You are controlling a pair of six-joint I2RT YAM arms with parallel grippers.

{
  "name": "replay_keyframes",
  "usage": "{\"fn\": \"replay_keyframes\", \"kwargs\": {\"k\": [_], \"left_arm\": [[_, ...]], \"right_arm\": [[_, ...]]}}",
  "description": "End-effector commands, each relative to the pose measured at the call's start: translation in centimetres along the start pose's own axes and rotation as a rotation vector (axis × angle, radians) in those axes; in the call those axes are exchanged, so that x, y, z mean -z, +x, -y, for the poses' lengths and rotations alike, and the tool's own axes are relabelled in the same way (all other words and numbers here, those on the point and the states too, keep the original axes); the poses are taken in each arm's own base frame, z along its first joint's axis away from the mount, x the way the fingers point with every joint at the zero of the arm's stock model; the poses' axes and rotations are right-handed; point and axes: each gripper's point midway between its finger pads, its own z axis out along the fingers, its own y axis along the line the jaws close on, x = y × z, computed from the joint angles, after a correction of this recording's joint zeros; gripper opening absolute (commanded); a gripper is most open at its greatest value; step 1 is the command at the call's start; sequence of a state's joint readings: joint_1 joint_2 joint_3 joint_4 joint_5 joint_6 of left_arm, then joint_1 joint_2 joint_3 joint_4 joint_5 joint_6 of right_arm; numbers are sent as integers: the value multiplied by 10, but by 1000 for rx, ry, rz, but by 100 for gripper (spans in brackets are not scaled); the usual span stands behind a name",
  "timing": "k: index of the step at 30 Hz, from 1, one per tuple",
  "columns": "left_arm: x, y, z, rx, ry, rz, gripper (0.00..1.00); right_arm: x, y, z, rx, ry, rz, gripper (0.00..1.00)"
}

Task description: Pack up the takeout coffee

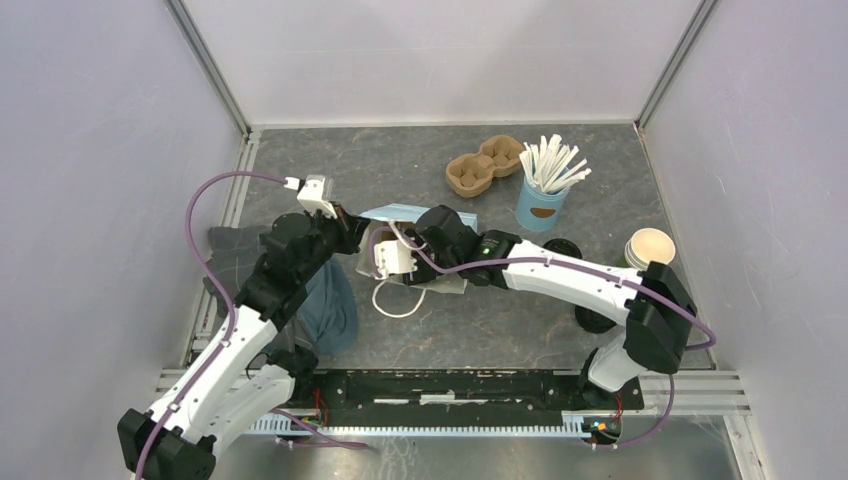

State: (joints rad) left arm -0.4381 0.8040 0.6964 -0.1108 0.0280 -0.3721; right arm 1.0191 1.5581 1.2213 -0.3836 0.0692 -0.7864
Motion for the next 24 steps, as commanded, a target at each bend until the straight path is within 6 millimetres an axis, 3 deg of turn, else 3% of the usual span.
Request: {"fn": "replay_keyframes", "kwargs": {"k": [1, 9, 13, 18, 24], "left_arm": [[4, 0, 10, -44, 66, 11, 2], [7, 6, 20, -72, 102, -6, 2], [7, 7, 25, -76, 120, -10, 2], [7, 10, 26, -78, 124, -17, 2], [7, 10, 23, -77, 105, -20, 2]], "right_arm": [[-9, 8, 1, -2, -25, -5, 66], [-27, 26, 2, 17, -17, -64, 86], [-37, 40, -2, 34, -25, -112, 90], [-50, 51, -3, 49, -31, -144, 90], [-54, 62, 0, 61, -3, -194, 81]]}}
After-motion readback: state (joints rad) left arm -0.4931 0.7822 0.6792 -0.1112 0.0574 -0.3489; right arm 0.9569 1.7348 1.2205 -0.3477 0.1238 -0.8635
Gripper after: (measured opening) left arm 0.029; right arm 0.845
